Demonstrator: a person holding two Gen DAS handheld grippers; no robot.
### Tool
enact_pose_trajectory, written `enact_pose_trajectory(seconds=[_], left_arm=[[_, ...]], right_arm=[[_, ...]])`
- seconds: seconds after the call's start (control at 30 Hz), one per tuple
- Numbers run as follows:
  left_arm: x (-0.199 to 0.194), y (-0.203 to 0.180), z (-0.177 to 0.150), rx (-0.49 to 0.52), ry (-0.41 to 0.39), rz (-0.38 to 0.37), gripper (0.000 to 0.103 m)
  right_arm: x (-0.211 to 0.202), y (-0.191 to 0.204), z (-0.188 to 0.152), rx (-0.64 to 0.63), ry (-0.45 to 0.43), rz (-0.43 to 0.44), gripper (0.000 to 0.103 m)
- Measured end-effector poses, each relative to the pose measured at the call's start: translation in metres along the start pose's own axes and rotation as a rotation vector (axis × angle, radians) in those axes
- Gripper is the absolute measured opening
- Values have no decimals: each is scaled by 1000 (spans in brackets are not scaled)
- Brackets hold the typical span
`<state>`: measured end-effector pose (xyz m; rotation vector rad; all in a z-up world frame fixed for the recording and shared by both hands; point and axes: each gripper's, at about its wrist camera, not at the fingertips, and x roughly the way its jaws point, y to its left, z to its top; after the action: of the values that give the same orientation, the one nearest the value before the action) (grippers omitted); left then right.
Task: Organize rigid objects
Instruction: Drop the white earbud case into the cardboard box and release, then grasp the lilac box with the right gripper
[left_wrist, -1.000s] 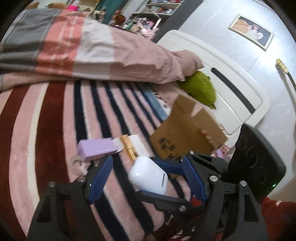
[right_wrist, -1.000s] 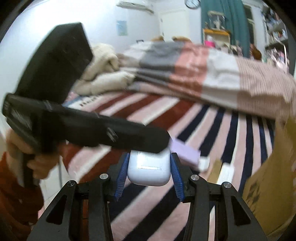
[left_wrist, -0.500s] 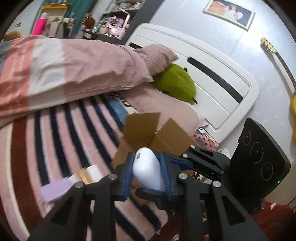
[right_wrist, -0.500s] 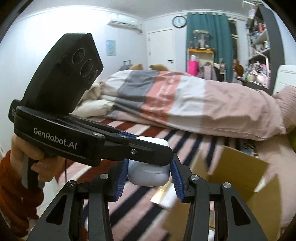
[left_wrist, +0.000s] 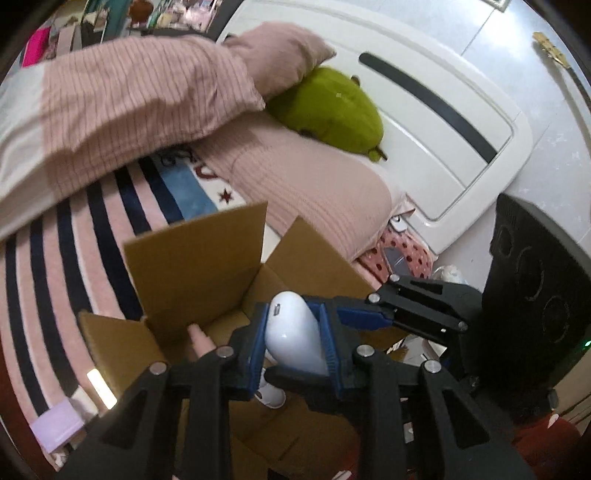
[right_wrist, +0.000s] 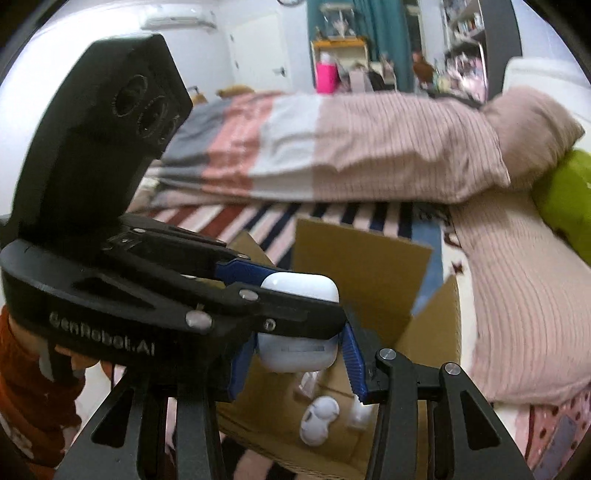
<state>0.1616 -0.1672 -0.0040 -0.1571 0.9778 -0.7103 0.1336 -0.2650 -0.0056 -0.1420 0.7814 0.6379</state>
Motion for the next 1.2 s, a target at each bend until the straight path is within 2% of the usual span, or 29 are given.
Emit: enact_pose_trajectory(seconds=[0.07,0.13,0.2,0.27,0.33,0.43,0.5,0.77,0.87,0.97,1.07,1.2], left_arm=[[4,-1,-1,-2,12,13,33],[2,-1,-2,-2,2,32,66],[-10,-2,-5,16,-34,68,73],[-26,-1,-7,13,-61,85,73],[-42,2,-11,12,-91,108,74],[-77,11,-22,1,-154,188,75],[-102,22,-32,-23,-196,227,75],[-188,83,-94,-127,-317,419,76],[-202,105,-120,-169,-335,455,76],[-209,127,-146,-213,-345,475,76],[-211,149,-170,-258,-348,470,76],[-207,172,-194,-312,-337,455,76]], right_arm=[[2,-2,-1,-4,26,-5,39],[4,-2,-3,-6,47,-19,46],[4,-2,-5,-4,52,-23,55],[3,0,-5,-6,49,-13,63],[0,6,-3,-11,34,0,78],[-7,23,1,-43,-6,14,98],[-9,43,8,-92,-34,26,102],[14,138,27,-249,-62,136,103],[44,170,29,-267,10,235,103],[82,195,23,-260,80,280,103],[131,203,11,-199,164,277,103],[184,192,1,-87,203,206,103]])
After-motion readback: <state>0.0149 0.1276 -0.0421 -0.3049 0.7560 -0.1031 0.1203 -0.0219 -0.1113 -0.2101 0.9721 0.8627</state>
